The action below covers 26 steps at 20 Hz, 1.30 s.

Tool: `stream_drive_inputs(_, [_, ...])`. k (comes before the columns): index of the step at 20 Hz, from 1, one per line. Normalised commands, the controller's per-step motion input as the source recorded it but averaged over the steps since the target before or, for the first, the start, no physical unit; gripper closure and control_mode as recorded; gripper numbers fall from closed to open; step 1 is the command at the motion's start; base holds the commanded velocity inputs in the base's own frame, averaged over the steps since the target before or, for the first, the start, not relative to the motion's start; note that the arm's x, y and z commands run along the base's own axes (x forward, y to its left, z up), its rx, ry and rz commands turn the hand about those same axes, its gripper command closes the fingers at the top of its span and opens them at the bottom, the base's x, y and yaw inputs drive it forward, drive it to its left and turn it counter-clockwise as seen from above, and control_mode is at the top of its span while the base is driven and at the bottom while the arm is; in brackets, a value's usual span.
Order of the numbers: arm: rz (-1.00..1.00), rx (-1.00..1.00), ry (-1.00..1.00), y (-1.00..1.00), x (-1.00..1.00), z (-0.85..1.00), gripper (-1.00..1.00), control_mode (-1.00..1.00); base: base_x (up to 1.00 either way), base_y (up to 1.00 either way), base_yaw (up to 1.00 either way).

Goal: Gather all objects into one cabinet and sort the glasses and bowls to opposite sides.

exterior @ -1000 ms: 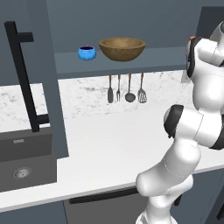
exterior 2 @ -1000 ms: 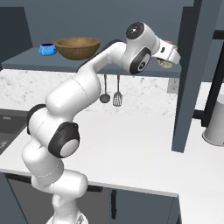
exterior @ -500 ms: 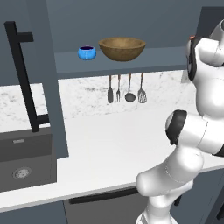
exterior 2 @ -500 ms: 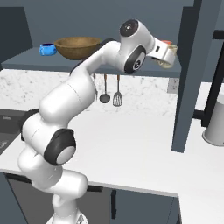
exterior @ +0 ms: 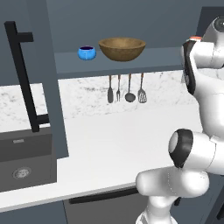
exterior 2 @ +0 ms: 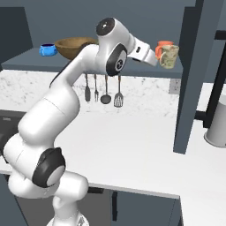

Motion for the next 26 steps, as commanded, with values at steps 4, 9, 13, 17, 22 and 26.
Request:
stream_drive_inputs(4, [0.01,0.0,0.0,0.69,-0.56,0.0,-1.0,-1.0,0.0,0.0,0.0])
stream_drive_inputs(9, [0.07,0.0,0.0,0.86,-0.52,0.05,-1.0,-1.0,0.0,0.0,0.0])
stream_drive_inputs(13, [0.12,0.0,-0.01,0.89,-0.44,0.16,-1.0,-1.0,0.0,0.0,0.0])
stream_drive_inputs(17, [0.21,0.0,-0.01,0.83,-0.48,0.15,-1.0,-1.0,0.0,0.0,0.0])
stream_drive_inputs(22, [0.24,0.0,0.0,0.92,-0.31,0.11,-1.0,-1.0,0.0,0.0,0.0])
stream_drive_inputs(26, [0.23,-0.01,0.01,1.0,-0.13,0.01,-1.0,-1.0,0.0,0.0,0.0])
